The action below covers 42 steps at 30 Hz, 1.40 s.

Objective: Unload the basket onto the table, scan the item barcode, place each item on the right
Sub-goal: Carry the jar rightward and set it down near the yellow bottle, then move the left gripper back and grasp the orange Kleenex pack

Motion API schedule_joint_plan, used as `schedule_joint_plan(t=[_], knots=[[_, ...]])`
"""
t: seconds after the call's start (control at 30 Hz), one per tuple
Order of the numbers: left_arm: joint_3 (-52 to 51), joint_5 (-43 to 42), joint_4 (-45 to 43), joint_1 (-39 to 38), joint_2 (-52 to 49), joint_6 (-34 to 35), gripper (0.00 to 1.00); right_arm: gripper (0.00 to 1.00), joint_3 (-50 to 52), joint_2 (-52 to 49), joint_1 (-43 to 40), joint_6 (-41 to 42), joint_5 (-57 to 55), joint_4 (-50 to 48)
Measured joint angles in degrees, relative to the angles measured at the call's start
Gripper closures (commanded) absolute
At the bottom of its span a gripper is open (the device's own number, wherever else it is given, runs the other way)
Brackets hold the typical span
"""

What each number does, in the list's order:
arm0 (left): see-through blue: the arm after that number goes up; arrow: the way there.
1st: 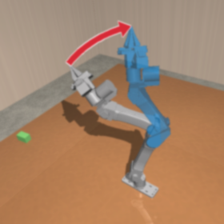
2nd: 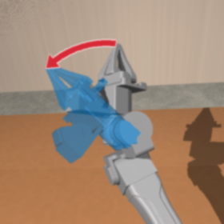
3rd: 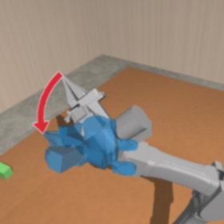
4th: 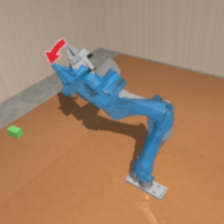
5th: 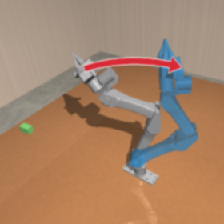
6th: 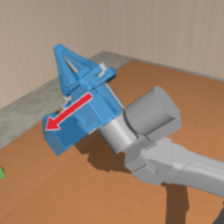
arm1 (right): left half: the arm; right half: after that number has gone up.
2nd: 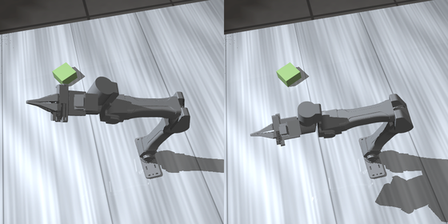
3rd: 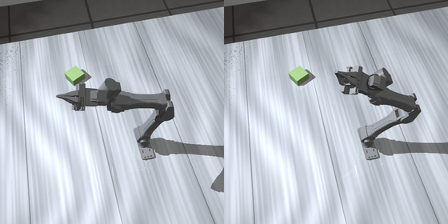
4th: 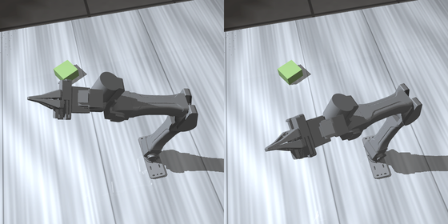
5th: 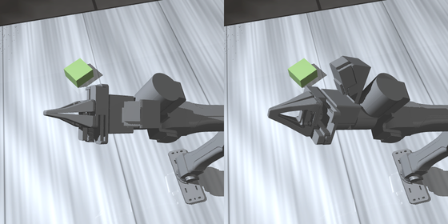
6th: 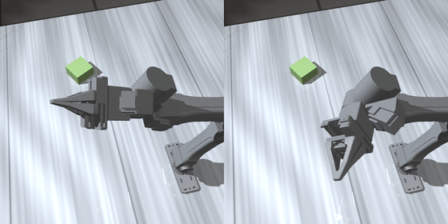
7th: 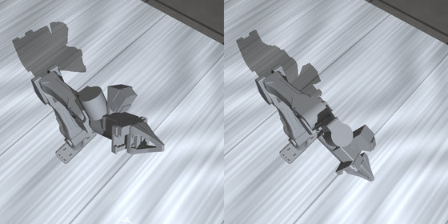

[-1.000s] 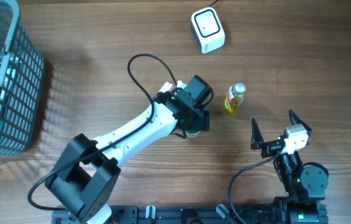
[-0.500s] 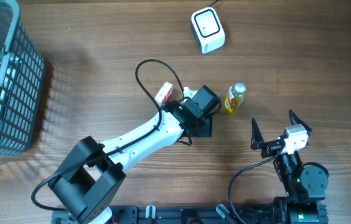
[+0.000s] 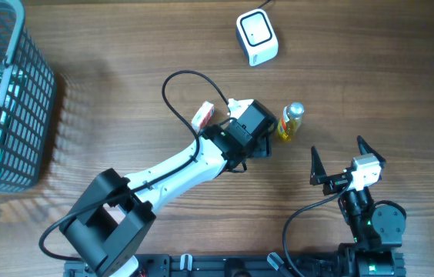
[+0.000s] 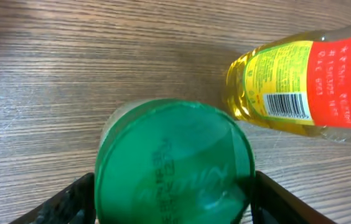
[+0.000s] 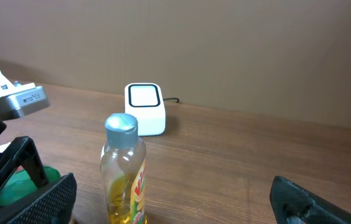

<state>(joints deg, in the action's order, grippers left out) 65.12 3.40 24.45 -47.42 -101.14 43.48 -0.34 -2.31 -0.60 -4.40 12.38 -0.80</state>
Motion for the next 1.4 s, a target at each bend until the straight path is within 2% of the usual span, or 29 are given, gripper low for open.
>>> schedule_joint_plan(t=[0.03,0.1,0.17,0.33,0.4,0.5,0.53,0.6,0.63,0.73,0.9,1.1,1.4], knots=[[0.0,0.0,-0.1,0.0,0.0,0.2,0.28,0.0,0.0,0.0,0.0,0.0,0.0,0.0],[0.0,0.0,-0.1,0.0,0.0,0.2,0.18,0.0,0.0,0.0,0.0,0.0,0.0,0.0],[0.0,0.2,-0.2,0.0,0.0,0.3,0.15,0.0,0.0,0.0,0.0,0.0,0.0,0.0],[0.6,0.2,0.0,0.8,0.6,-2.1,0.14,0.0,0.0,0.0,0.0,0.0,0.0,0.0],[2.0,0.2,1.5,2.2,2.5,-3.7,0.18,0.0,0.0,0.0,0.0,0.0,0.0,0.0],[5.0,1.0,3.4,5.5,8.0,-7.4,0.3,0.0,0.0,0.0,0.0,0.0,0.0,0.0],[5.7,1.3,4.3,6.9,10.0,-8.3,0.4,0.0,0.0,0.0,0.0,0.0,0.0,0.0],[6.6,2.8,7.4,10.8,13.5,-9.4,0.7,0.0,0.0,0.0,0.0,0.0,0.0,0.0],[6.9,3.7,9.4,12.8,14.3,-10.1,0.78,0.0,0.0,0.0,0.0,0.0,0.0,0.0],[6.9,6.7,14.4,19.4,13.7,-11.1,0.88,0.0,0.0,0.0,0.0,0.0,0.0,0.0],[6.9,8.4,16.8,26.3,8.1,-12.9,0.85,0.0,0.0,0.0,0.0,0.0,0.0,0.0],[6.9,7.2,16.9,26.7,0.5,-13.8,0.85,0.0,0.0,0.0,0.0,0.0,0.0,0.0],[6.9,1.6,15.7,26.2,-2.5,-16.7,0.8,0.0,0.0,0.0,0.0,0.0,0.0,0.0]])
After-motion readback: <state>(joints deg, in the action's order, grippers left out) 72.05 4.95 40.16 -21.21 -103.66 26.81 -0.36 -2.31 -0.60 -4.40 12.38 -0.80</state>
